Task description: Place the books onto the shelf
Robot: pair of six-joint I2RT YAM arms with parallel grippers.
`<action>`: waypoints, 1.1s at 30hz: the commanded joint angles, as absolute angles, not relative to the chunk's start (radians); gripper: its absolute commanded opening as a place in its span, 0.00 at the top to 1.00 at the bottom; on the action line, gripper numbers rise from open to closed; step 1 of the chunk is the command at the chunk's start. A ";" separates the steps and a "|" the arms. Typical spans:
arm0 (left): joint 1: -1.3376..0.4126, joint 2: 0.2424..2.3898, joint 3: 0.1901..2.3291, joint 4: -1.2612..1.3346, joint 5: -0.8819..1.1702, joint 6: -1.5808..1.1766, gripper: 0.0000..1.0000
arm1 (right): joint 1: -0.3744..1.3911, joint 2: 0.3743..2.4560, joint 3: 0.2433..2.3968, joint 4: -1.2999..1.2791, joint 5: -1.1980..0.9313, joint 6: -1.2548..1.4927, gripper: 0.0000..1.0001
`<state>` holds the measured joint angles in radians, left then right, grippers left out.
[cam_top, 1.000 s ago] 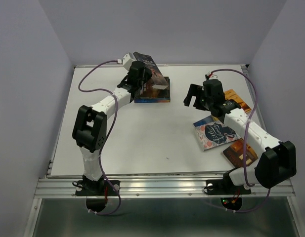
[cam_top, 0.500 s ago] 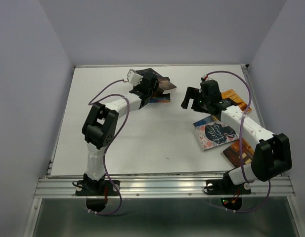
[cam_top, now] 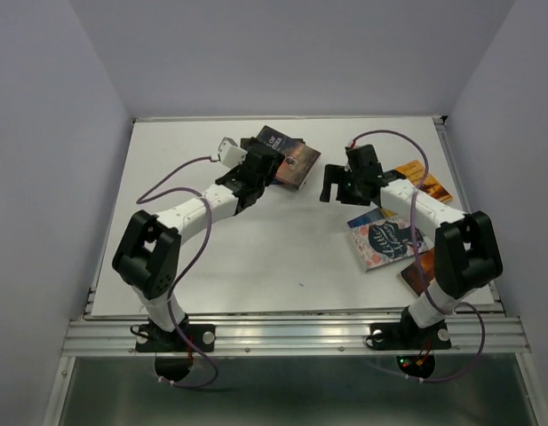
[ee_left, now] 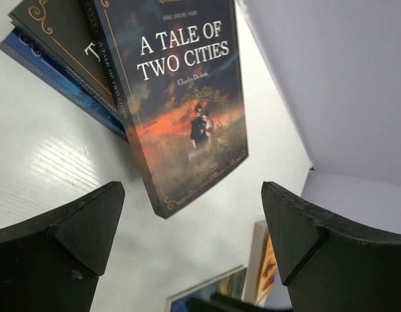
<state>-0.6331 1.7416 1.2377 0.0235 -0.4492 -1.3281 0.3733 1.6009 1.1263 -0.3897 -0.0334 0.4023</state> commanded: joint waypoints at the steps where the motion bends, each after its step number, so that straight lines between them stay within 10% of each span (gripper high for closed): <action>1: -0.634 1.591 1.186 -0.018 -0.485 -1.237 0.01 | 0.368 1.689 1.262 -0.373 0.139 0.377 0.00; 33: -0.557 0.876 0.793 -0.255 -0.508 -0.953 0.01 | 0.272 2.408 2.052 -0.281 -0.138 0.098 0.00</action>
<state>-0.5610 0.8879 0.7994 -0.2325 -0.4873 -0.9516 0.2691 2.3657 1.9667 -0.3527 -0.0185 0.1253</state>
